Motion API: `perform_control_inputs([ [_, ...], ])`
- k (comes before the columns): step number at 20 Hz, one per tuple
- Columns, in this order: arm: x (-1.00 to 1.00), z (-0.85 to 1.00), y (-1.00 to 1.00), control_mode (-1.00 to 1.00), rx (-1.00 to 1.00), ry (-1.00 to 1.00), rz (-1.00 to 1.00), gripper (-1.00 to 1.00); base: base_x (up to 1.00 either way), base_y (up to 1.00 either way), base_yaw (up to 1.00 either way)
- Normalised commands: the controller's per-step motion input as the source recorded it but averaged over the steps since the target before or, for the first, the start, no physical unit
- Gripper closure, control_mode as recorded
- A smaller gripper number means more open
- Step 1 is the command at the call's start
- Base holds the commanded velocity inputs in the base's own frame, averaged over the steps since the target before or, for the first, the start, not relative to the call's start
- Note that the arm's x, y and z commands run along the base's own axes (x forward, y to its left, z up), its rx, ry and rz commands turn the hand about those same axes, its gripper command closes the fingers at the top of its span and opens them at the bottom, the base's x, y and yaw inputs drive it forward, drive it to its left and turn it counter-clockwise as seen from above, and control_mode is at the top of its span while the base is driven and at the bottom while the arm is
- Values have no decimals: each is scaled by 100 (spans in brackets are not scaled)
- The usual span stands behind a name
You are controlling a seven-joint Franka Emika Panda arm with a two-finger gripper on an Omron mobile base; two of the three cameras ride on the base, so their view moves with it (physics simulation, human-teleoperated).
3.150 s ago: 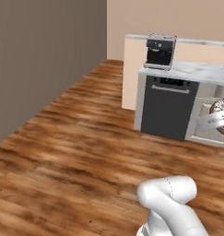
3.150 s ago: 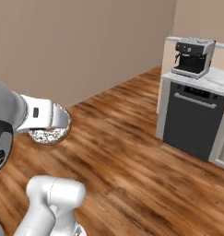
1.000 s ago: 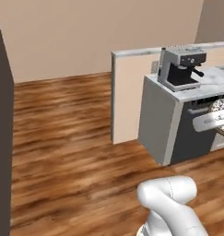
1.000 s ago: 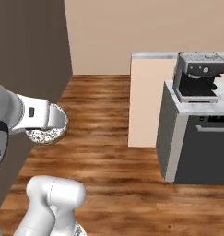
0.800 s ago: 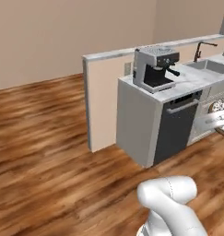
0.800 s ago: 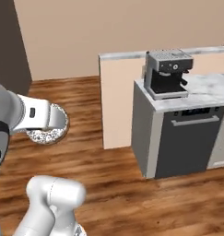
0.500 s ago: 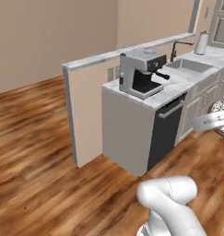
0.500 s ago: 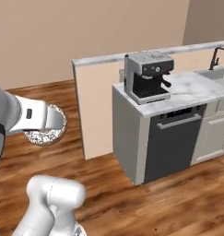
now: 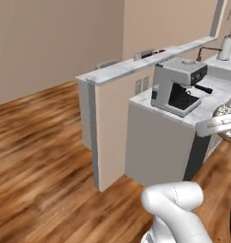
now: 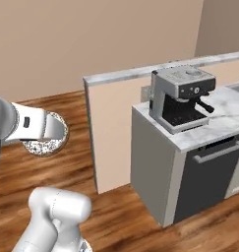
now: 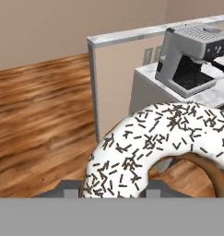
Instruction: Take the donuts from the fridge and place them on the empty tray on the dining counter.
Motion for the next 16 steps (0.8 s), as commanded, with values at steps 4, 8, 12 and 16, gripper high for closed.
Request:
perform_control_inputs([
  [4, 0, 0, 0, 100, 0, 0, 0, 100, 48, 100, 2],
  [8, 0, 0, 0, 100, 0, 0, 0, 100, 49, 100, 2],
  [12, 0, 0, 0, 100, 0, 0, 0, 100, 62, 100, 0],
  [16, 0, 0, 0, 100, 0, 0, 0, 100, 61, 100, 0],
])
